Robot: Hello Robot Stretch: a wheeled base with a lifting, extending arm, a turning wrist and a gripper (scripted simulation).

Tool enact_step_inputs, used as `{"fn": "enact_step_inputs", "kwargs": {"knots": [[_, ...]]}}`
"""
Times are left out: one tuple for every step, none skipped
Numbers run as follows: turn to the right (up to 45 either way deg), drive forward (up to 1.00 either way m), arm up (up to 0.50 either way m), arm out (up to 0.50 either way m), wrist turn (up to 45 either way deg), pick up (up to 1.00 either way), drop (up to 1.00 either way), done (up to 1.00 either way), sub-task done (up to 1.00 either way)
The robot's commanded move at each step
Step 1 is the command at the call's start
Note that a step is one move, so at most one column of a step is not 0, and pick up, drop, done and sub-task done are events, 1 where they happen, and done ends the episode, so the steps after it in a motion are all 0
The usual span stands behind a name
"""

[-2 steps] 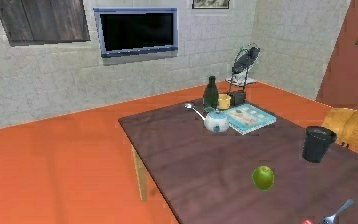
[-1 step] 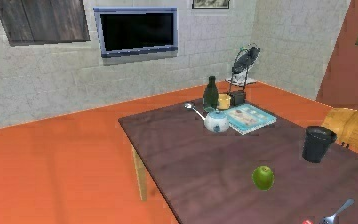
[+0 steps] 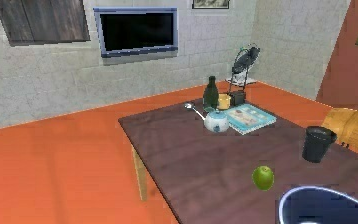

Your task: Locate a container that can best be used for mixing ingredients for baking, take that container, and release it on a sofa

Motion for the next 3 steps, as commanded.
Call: {"fn": "enact_step_inputs", "kwargs": {"knots": [[0.0,0.00,0.00,0.00,-15.0,0.00,0.00,0.00,0.00],[0.0,0.00,0.00,-0.22,0.0,0.00,0.00,0.00,0.00],[-45.0,0.00,0.00,0.00,0.0,0.00,0.00,0.00,0.00]]}}
